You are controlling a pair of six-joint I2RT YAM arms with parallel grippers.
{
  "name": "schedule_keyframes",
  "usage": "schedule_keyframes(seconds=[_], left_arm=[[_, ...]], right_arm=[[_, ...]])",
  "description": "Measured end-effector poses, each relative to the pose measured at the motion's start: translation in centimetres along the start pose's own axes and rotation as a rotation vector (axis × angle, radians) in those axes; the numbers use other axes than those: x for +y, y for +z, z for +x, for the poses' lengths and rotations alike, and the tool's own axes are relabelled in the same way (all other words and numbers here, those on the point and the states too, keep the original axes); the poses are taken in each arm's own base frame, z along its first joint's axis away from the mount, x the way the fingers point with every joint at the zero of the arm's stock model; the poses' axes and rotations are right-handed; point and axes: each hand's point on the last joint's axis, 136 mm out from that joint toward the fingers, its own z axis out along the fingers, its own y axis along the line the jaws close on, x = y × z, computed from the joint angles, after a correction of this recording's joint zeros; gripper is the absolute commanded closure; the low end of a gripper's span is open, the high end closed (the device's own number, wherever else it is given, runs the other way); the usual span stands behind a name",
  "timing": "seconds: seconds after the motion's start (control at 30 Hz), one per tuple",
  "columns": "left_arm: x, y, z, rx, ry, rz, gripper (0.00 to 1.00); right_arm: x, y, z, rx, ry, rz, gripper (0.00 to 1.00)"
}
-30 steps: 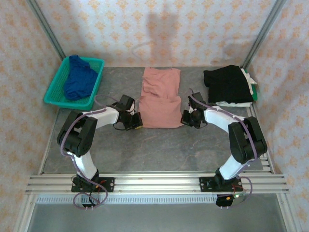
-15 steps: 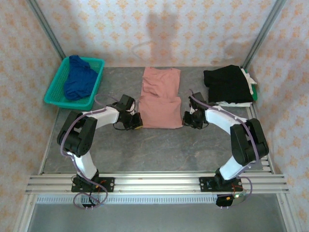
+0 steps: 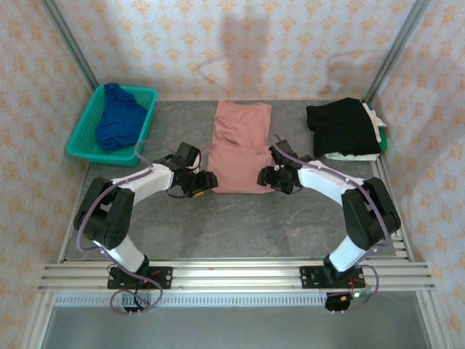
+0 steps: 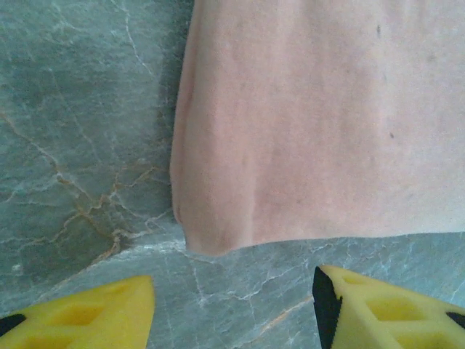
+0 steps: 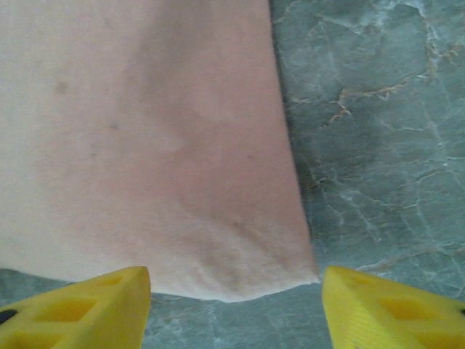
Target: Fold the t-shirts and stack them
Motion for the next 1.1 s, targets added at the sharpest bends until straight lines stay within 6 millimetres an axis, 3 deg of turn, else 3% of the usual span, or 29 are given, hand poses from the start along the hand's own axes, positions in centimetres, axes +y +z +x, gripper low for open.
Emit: schedule_keyframes(seconds=[0.2, 0.33, 0.63, 0.73, 0.9, 1.1], left_arm=[[0.8, 1.9, 0.1, 0.034, -0.017, -0.023, 0.41], [0.0, 1.9, -0.9, 0.013, -0.021, 0.005, 0.46], [-1.2, 2.9, -1.9, 0.000, -0.039, 0.069, 0.99], [-1.3, 2.7, -1.7, -0.002, -0.031, 0.085, 1.00], [-1.1, 1.1, -0.3, -0.008, -0.019, 0.096, 1.00], [-3.0, -2.9, 2.3, -0.022, 0.083, 0.122, 1.00]], right_arm=[[0.0, 2.0, 0.6, 0.015, 0.049, -0.015, 0.32], [0.2, 2.8, 0.5, 0.011, 0.073, -0.020, 0.38], [-0.7, 3.0, 0.4, -0.003, 0.134, 0.016, 0.85], [0.1, 3.1, 0.3, -0.011, 0.130, -0.012, 1.00], [0.0, 2.2, 0.7, -0.005, 0.143, -0.010, 1.00], [-0.2, -1.3, 2.5, 0.023, 0.146, -0.027, 1.00]])
